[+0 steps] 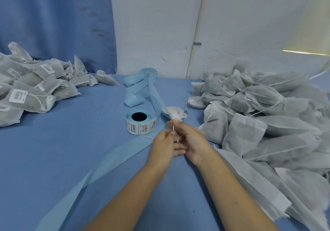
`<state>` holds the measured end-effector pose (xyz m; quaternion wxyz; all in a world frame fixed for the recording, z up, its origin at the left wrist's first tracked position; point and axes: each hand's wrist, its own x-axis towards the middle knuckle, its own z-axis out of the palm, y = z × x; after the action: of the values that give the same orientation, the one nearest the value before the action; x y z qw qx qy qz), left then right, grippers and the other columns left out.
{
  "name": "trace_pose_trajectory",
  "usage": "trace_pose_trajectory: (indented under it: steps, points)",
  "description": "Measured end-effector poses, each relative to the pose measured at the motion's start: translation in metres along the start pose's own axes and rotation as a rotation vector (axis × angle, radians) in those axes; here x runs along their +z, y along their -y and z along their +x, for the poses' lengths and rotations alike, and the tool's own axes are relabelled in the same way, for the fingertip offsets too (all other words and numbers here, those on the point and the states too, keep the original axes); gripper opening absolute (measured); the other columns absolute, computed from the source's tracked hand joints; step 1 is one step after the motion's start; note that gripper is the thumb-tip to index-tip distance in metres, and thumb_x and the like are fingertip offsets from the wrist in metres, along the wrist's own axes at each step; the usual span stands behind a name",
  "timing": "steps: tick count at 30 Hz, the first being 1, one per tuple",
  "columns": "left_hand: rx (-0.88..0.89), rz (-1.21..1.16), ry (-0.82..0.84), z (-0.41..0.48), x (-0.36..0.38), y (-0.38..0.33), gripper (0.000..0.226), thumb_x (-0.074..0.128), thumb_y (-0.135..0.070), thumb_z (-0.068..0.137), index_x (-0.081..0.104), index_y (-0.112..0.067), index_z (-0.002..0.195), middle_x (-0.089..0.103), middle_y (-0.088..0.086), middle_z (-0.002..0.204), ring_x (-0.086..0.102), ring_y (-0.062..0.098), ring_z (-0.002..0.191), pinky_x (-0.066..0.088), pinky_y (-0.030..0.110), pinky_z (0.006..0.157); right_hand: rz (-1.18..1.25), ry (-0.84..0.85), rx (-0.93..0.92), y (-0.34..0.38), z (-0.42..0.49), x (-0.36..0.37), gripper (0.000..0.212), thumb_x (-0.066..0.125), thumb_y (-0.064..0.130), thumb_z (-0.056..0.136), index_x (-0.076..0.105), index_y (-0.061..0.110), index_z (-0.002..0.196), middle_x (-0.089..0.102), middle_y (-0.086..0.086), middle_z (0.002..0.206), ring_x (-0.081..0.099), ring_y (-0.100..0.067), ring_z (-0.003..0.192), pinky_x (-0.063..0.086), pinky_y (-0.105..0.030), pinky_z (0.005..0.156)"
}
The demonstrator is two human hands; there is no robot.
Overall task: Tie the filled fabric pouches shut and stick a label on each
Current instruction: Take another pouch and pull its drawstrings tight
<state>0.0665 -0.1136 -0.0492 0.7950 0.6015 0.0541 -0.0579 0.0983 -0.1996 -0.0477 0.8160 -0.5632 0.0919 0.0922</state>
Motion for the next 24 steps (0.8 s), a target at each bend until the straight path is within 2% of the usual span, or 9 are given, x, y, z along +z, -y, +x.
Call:
trace_pose_trajectory:
  steps: [3,5,8,11,14,18,21,23,24]
  points:
    - [0.051,0.056,-0.018,0.001,-0.003,0.001,0.020,0.044,-0.010,0.100,0.058,-0.006,0.086,0.062,0.006,0.069,0.059,0.012,0.055,0.051,0.018,0.054,0.018,0.015,0.011,0.001,0.000,0.001,0.012,0.061,0.015,0.090,0.069,0.007,0.089,0.068,-0.002,0.080,0.061,-0.010,0.054,0.045,-0.019,0.042]
    - [0.172,0.305,-0.077,0.002,-0.008,0.002,0.022,0.049,-0.012,0.097,0.061,-0.007,0.079,0.058,-0.001,0.062,0.051,0.011,0.056,0.044,0.015,0.052,0.112,0.015,0.018,0.002,0.000,-0.001,0.010,0.060,0.011,0.090,0.067,0.005,0.086,0.074,-0.003,0.080,0.067,-0.011,0.062,0.054,-0.021,0.054]
    - [0.335,0.579,-0.100,0.001,-0.012,0.001,0.020,0.052,-0.015,0.095,0.065,-0.013,0.080,0.064,-0.005,0.072,0.052,0.004,0.063,0.037,0.011,0.057,0.190,0.005,0.043,0.005,0.000,-0.003,0.009,0.057,0.008,0.091,0.065,0.005,0.087,0.075,-0.004,0.077,0.070,-0.010,0.067,0.057,-0.024,0.074]
    - [0.415,0.690,-0.075,0.004,-0.013,0.000,0.018,0.053,-0.015,0.094,0.064,-0.014,0.080,0.062,-0.007,0.070,0.050,0.001,0.063,0.037,0.012,0.059,0.239,-0.027,0.076,0.006,0.001,-0.001,0.011,0.054,0.006,0.092,0.063,0.005,0.085,0.073,-0.003,0.071,0.068,-0.009,0.066,0.056,-0.022,0.069]
    - [0.478,0.794,-0.066,0.006,-0.016,0.003,0.017,0.052,-0.017,0.096,0.064,-0.011,0.086,0.058,-0.007,0.068,0.050,0.009,0.063,0.037,0.018,0.058,0.273,-0.035,0.097,0.007,0.000,0.000,0.012,0.051,0.007,0.093,0.062,0.006,0.087,0.072,-0.001,0.069,0.066,-0.011,0.070,0.056,-0.021,0.063]
    - [0.530,0.963,-0.064,0.007,-0.024,0.008,0.021,0.048,-0.024,0.098,0.067,-0.014,0.098,0.061,0.001,0.084,0.056,0.019,0.080,0.044,0.033,0.073,0.322,-0.002,0.100,0.009,-0.001,-0.005,0.013,0.049,0.012,0.097,0.059,0.012,0.088,0.071,0.003,0.067,0.071,-0.011,0.066,0.056,-0.021,0.055]
    - [0.562,1.107,-0.151,0.006,-0.029,0.007,0.025,0.045,-0.030,0.099,0.067,-0.018,0.102,0.054,0.000,0.090,0.053,0.016,0.088,0.043,0.033,0.073,0.198,-0.016,0.031,0.007,0.001,-0.009,0.015,0.054,0.016,0.096,0.064,0.013,0.086,0.060,0.006,0.057,0.065,-0.007,0.060,0.058,-0.023,0.065]
    - [0.633,1.164,-0.237,0.005,-0.031,0.004,0.024,0.047,-0.029,0.098,0.068,-0.017,0.098,0.051,0.000,0.090,0.051,0.015,0.088,0.041,0.030,0.068,-0.024,-0.060,-0.083,0.003,0.002,-0.010,0.016,0.057,0.016,0.095,0.068,0.012,0.084,0.054,0.004,0.059,0.057,-0.007,0.058,0.055,-0.025,0.074]
    - [0.673,1.206,-0.267,0.005,-0.032,0.002,0.023,0.049,-0.027,0.098,0.068,-0.015,0.095,0.050,0.000,0.089,0.051,0.017,0.086,0.039,0.030,0.064,-0.190,-0.104,-0.162,0.002,0.002,-0.010,0.016,0.058,0.017,0.094,0.068,0.012,0.082,0.053,0.005,0.059,0.052,-0.006,0.057,0.051,-0.025,0.072]
